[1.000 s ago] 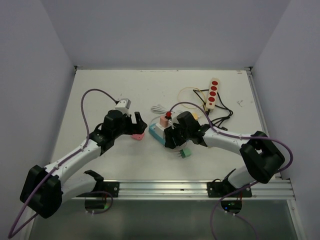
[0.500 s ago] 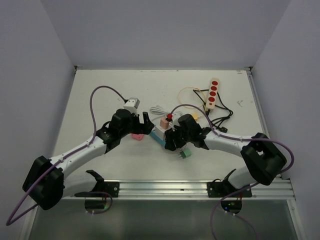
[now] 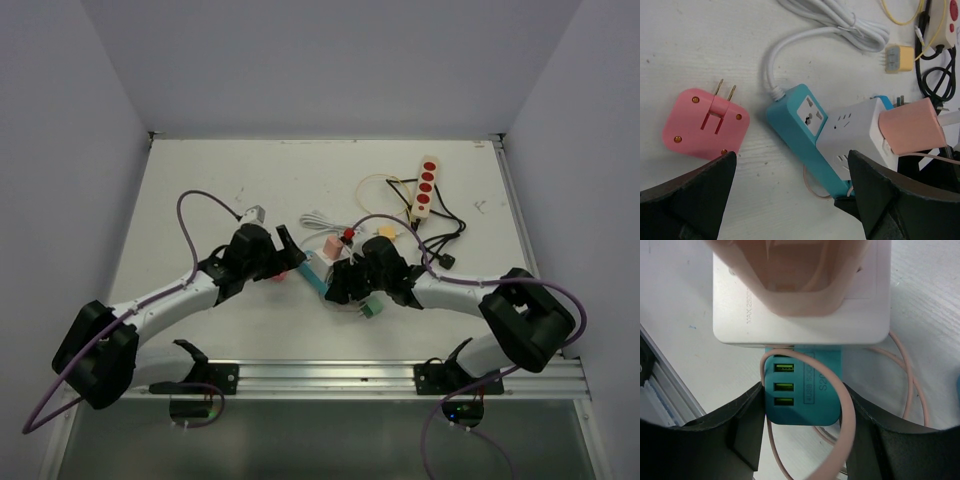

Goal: Pull the plug off the socket

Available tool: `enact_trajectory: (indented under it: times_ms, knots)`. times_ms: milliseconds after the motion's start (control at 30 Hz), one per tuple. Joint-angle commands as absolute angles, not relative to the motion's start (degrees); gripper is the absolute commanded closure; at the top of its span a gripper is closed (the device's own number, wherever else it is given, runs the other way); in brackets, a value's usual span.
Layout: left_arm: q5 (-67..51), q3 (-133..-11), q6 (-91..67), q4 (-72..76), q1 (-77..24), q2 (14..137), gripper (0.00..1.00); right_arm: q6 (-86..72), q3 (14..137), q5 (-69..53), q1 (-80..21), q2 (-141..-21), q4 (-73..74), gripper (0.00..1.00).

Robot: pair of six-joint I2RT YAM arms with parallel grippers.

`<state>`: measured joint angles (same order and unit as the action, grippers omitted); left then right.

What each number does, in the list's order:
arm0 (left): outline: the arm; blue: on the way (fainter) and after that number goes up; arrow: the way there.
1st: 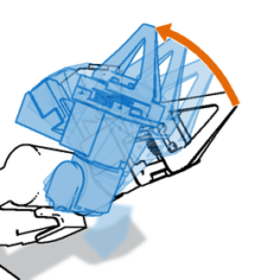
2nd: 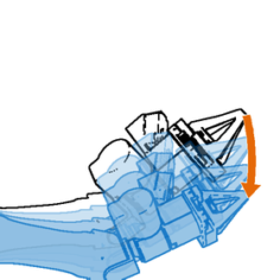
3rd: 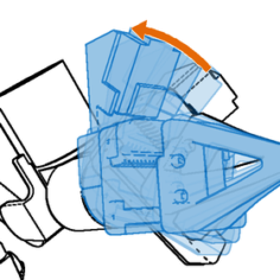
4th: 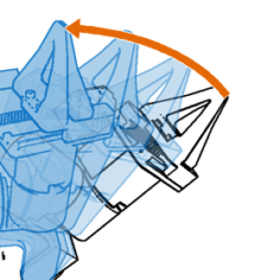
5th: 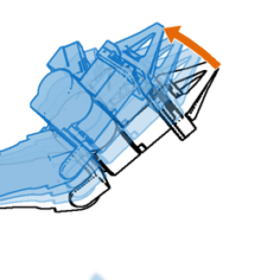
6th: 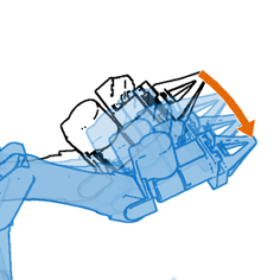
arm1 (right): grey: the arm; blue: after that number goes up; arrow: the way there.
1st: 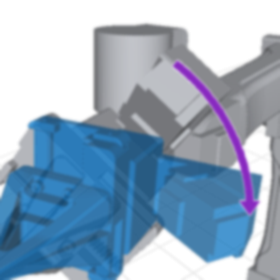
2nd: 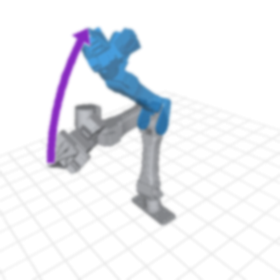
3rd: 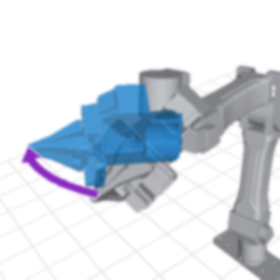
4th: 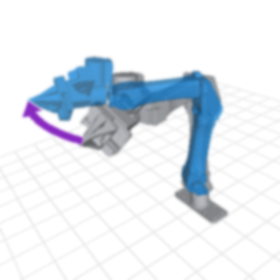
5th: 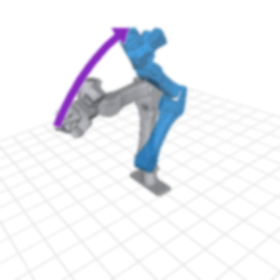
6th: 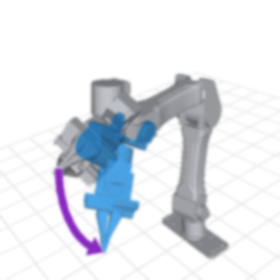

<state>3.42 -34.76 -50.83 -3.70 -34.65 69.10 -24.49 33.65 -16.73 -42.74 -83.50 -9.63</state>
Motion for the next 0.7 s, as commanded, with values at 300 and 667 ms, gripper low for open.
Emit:
enact_trajectory:
  times_ms: [300,667]
  knots:
    - [3.34,-39.46,-66.18,-4.67,-34.8,79.54,0.05,-32.7,30.24,-22.5,-43.07,-84.29,-24.17,1.0]
    - [1.85,-40.08,-70.57,-0.97,-34.98,85.43,0.12,-32.96,29.88,-22.85,-43.07,-84.82,-25.31,1.0]
